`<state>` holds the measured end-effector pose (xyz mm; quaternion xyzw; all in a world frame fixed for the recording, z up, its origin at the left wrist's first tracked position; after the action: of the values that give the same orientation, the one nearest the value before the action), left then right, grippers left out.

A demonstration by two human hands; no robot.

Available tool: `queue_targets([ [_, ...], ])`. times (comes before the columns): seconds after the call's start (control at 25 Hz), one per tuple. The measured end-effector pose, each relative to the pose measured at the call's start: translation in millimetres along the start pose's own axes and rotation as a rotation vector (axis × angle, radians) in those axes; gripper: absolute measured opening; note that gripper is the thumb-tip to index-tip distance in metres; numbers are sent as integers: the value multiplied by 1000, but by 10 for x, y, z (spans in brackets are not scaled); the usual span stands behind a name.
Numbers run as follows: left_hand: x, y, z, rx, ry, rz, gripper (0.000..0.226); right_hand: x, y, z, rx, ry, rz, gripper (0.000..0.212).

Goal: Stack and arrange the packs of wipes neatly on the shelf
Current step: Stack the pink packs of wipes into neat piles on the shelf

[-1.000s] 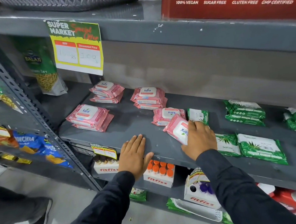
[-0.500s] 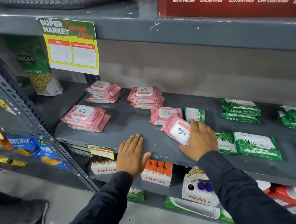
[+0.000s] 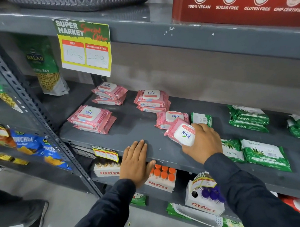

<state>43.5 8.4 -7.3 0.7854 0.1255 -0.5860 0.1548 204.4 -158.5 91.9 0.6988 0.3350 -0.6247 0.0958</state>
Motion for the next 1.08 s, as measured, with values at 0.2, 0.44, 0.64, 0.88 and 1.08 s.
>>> queue_targets([
  [0.2,-10,12,13,-2,-14,-24,63,-167,-531,-334,-161,-28,-167,72],
  [0.44,-100,30,12,25,-1,-21,65,335,-1032,-681,-206,-288,-107,85],
  [0.64,-131,5,9,35,20,-21,66,601,-1199,-721,-254,-375,-61,88],
  [0.88,-87,29,20,18,33,13,64,681,-1330,-738,-297,-461,31,68],
  [1.08,-37,0,12,22,51,4,63,654,-1425,-767,-408,-620,108,96],
])
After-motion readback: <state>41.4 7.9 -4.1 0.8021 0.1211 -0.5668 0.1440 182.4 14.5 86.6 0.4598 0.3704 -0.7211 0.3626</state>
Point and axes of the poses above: each hand's wrist, its own z-axis away from the middle knuckle, its own x-axis out of the palm, y = z × x, the point moved 6 cm from there along -z, towards the middle knuckle, and after that the axes turned 3 degrees about -z, right-handed, at the moved point
